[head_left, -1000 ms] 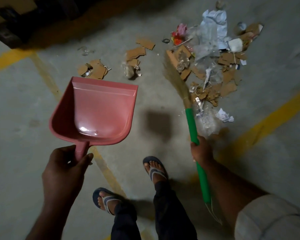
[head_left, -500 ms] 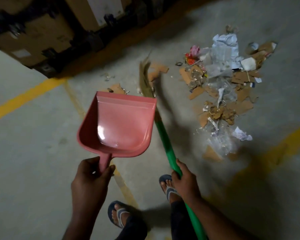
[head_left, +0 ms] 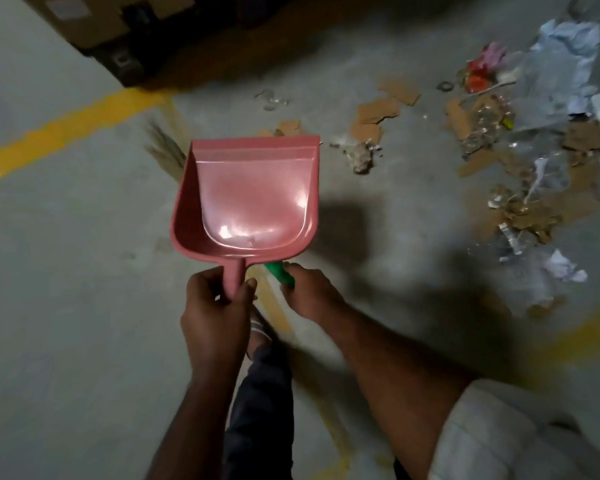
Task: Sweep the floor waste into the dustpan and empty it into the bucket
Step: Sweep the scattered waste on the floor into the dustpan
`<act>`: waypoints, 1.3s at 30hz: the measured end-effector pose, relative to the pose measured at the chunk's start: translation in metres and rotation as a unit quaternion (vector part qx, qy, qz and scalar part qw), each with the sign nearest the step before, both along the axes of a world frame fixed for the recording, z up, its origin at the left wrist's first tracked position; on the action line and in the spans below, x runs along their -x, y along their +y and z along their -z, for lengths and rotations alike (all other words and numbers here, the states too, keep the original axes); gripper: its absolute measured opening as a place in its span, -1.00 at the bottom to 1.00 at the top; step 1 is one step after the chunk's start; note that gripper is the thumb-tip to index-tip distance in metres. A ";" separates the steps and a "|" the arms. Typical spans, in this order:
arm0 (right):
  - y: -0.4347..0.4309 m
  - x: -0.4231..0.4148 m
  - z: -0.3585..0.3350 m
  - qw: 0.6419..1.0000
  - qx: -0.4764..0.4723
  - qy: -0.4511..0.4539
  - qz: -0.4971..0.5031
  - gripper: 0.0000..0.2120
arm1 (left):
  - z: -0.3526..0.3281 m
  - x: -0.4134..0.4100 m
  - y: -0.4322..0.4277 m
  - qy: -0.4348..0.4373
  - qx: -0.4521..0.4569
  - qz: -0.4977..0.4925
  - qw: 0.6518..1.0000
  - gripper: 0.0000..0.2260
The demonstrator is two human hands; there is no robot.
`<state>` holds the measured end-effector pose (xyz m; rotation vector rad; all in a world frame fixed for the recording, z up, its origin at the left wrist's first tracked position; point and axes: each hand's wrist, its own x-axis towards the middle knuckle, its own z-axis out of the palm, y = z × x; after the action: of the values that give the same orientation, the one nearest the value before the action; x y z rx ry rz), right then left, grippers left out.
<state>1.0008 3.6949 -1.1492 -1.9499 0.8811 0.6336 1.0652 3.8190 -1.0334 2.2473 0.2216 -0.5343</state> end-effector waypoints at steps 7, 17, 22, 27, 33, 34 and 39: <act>0.058 -0.031 0.067 0.974 -0.004 0.023 0.224 -0.60 | 0.079 -0.043 0.050 -0.009 -0.043 -0.076 0.996 -0.72; 0.037 -0.007 0.153 0.884 0.111 -0.038 0.453 -0.52 | 0.167 -0.069 0.001 -0.030 -0.009 -0.058 0.998 -0.74; -0.003 0.007 0.176 0.849 0.164 -0.059 0.498 -0.45 | 0.187 -0.060 -0.019 -0.014 -0.009 -0.058 0.998 -0.73; -0.022 -0.003 0.161 0.842 0.158 -0.122 0.501 -0.50 | 0.191 -0.056 -0.027 -0.015 -0.006 -0.080 0.997 -0.73; -0.048 -0.048 0.160 0.922 0.069 -0.157 0.348 -0.49 | 0.196 -0.072 -0.023 -0.063 -0.006 -0.153 0.986 -0.65; -0.055 -0.057 0.160 0.936 0.053 -0.150 0.313 -0.47 | 0.195 -0.074 -0.021 -0.067 -0.006 -0.157 0.985 -0.65; -0.093 -0.092 0.173 0.974 -0.010 -0.080 0.212 -0.58 | 0.198 -0.076 -0.016 -0.049 -0.024 -0.153 0.987 -0.67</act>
<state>1.0923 3.6023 -1.3222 -1.6923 1.1380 0.2307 1.1410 3.8035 -1.2310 2.2245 0.5238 -0.2554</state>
